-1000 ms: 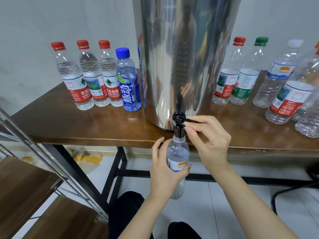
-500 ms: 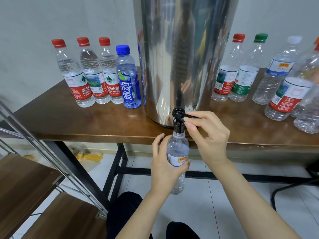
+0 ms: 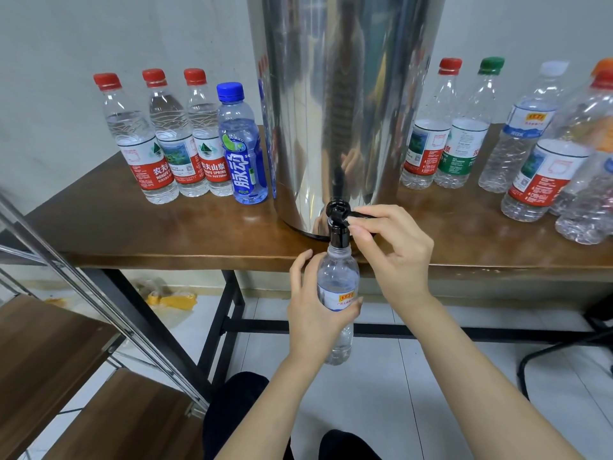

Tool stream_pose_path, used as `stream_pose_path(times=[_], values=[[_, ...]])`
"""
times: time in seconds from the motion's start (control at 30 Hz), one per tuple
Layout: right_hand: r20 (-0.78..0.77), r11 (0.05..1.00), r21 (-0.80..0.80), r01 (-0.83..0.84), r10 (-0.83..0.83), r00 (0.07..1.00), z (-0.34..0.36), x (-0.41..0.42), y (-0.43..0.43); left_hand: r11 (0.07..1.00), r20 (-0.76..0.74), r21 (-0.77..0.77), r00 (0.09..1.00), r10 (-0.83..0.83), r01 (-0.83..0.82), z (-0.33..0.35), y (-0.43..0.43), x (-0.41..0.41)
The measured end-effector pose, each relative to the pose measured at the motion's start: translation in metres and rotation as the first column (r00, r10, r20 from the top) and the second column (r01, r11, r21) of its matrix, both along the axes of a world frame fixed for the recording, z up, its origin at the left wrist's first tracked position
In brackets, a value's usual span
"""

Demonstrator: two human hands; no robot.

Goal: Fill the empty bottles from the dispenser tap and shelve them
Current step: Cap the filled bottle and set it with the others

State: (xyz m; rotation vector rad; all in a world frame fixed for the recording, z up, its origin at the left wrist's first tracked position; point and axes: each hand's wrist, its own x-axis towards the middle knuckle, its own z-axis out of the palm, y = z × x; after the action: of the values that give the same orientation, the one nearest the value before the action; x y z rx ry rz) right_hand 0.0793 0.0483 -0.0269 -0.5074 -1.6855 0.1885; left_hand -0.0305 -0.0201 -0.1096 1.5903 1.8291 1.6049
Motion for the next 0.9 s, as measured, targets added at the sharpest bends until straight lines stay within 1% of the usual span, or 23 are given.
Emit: stream_pose_path(times=[0.33,0.63,0.9], values=[[0.005,1.000,0.001,0.004,-0.004,1.000,-0.0003,0.0016,0.0000,1.000,0.023,0.007,1.000,-0.018,0.018,-0.0004,-0.0018,0.0008],[0.031,1.000,0.015,0.006,-0.006,1.000,0.0028,0.0027,0.0003,1.000,0.014,0.004,1.000,-0.021,0.021,-0.0005,-0.0002,-0.0024],[0.018,1.000,0.013,0.019,-0.019,1.000,0.0021,0.0009,-0.0005,0.999,0.022,0.015,0.999,-0.039,0.039,-0.0001,-0.0013,-0.0036]])
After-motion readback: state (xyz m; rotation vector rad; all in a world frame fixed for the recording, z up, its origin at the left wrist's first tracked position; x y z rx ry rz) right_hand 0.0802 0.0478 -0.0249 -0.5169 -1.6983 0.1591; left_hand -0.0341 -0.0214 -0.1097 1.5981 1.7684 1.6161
